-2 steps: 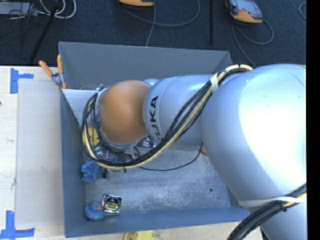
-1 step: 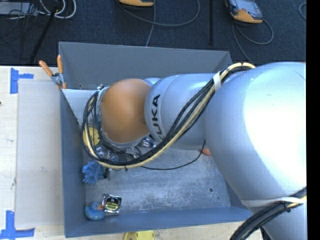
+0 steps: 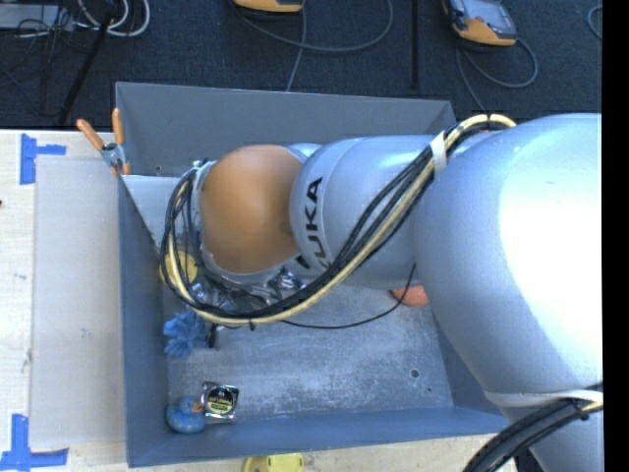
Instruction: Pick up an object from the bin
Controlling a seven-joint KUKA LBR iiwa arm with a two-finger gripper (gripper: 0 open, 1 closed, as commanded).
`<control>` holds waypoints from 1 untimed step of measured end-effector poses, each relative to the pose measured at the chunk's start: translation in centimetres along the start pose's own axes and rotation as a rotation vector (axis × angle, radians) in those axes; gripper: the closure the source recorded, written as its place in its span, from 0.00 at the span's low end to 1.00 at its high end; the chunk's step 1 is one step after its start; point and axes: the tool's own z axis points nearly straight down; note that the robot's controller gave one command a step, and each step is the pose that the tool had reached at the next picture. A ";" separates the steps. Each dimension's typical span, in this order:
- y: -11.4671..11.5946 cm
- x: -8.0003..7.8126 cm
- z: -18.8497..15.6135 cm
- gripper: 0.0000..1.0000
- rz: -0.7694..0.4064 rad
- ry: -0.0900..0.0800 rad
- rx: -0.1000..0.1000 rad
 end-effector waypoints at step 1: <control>0.0 0.0 -1.9 1.00 0.001 -0.001 0.000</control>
Offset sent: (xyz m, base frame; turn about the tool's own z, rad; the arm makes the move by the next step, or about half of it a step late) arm 0.0000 -0.0001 0.0003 0.0000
